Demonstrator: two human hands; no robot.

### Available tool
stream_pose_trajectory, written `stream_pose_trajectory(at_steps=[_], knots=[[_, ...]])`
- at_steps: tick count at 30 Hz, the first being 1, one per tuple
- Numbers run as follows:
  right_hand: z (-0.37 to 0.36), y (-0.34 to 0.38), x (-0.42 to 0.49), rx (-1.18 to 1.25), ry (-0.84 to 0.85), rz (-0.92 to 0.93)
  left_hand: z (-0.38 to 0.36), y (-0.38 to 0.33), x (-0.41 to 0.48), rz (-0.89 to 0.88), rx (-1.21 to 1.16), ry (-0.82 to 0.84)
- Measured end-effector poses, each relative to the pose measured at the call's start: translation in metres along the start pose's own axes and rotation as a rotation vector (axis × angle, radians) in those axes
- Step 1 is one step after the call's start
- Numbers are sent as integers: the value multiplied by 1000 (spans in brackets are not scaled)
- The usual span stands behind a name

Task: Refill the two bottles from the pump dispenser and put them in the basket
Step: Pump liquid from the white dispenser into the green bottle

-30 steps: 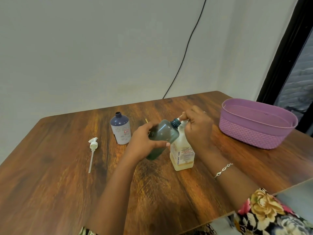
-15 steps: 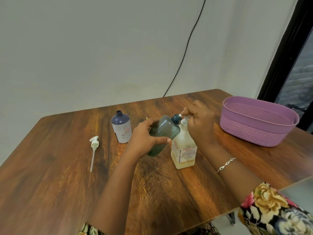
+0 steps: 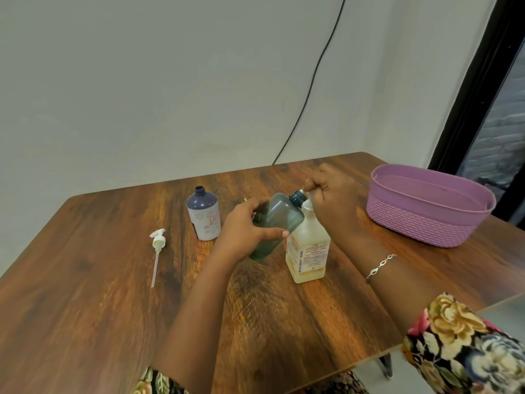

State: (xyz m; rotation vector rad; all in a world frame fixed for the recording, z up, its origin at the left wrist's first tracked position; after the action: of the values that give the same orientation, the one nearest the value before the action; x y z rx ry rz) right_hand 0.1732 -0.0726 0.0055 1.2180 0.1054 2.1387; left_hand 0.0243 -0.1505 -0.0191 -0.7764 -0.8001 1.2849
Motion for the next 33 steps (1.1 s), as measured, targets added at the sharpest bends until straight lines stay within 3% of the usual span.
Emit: stream_pose_trajectory(at_steps=[7, 15, 24, 28, 33], knots=[[-13, -5, -12, 20, -123, 22, -4, 8, 4, 20, 14, 0], [0, -4, -7, 141, -33, -30, -1, 6, 2, 9, -30, -2], [-15, -8, -18, 73, -122, -3, -2, 5, 4, 10, 1, -5], [-6, -3, -14, 175, -78, -28, -1, 3, 0, 13, -26, -13], [0, -5, -10, 137, -64, -39, -2, 2, 1, 17, -14, -7]])
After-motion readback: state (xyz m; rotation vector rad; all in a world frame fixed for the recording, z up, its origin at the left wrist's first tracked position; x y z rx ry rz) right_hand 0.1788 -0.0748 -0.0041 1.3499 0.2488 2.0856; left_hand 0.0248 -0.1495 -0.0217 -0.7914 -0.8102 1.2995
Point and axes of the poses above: each hand's wrist, its own x-axis towards the middle knuckle, its own z-axis out of the back of the hand, y = z × x, the point moved 3 cm from there along x, towards the middle knuckle, and after that the axes turned 15 degrees about y, right-handed, at the moved point
